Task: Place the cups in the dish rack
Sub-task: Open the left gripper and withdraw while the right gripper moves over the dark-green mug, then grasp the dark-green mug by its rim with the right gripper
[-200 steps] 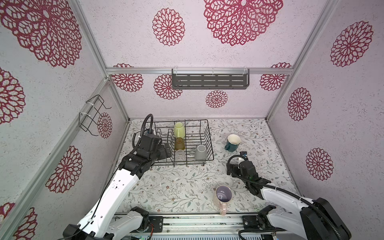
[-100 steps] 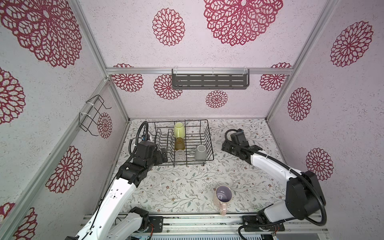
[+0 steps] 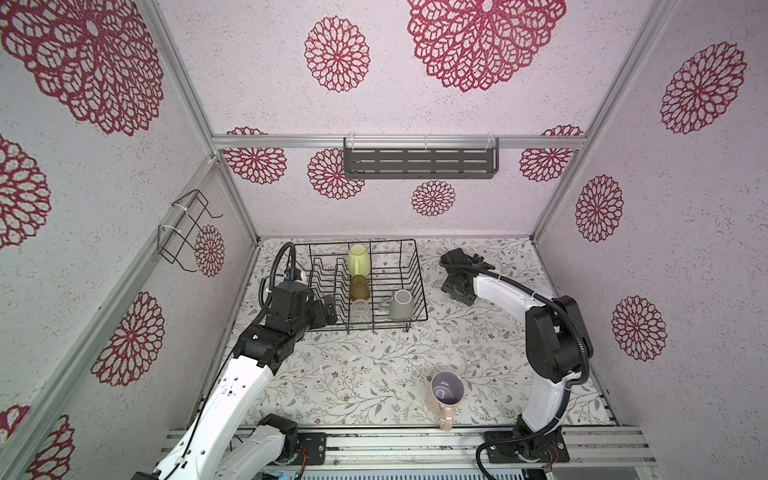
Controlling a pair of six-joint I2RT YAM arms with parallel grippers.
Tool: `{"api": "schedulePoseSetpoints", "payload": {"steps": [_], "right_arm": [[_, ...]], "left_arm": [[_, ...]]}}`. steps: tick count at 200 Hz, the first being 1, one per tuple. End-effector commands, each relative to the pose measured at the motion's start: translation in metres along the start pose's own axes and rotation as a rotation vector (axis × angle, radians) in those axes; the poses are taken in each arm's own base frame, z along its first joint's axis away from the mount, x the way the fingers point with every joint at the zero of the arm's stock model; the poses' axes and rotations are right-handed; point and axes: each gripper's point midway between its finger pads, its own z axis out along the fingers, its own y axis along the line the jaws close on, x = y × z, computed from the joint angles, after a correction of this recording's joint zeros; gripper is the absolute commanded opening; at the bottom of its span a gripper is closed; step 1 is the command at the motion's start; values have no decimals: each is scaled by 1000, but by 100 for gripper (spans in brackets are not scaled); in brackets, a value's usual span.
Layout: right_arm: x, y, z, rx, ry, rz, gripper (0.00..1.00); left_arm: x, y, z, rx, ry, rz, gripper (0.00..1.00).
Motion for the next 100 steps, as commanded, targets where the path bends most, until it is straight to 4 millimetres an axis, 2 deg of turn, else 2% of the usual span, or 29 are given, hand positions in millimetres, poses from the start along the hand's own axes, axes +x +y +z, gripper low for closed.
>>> {"api": "schedulePoseSetpoints", "payload": {"steps": [1, 36, 89, 100], "right_arm": [[-12, -8, -2, 38, -27, 36, 57], [0, -8, 12, 11, 44, 32, 43], [7, -19, 17, 25, 61, -4, 25], [9, -21, 20, 21, 75, -13, 17]], "left_arm": [[-6, 0, -1, 4, -22, -6, 97], [-5, 2, 1, -1, -15, -8, 97], [-3, 3, 4, -13, 3, -5, 97], [-3, 4, 5, -18, 9, -2, 97]]}}
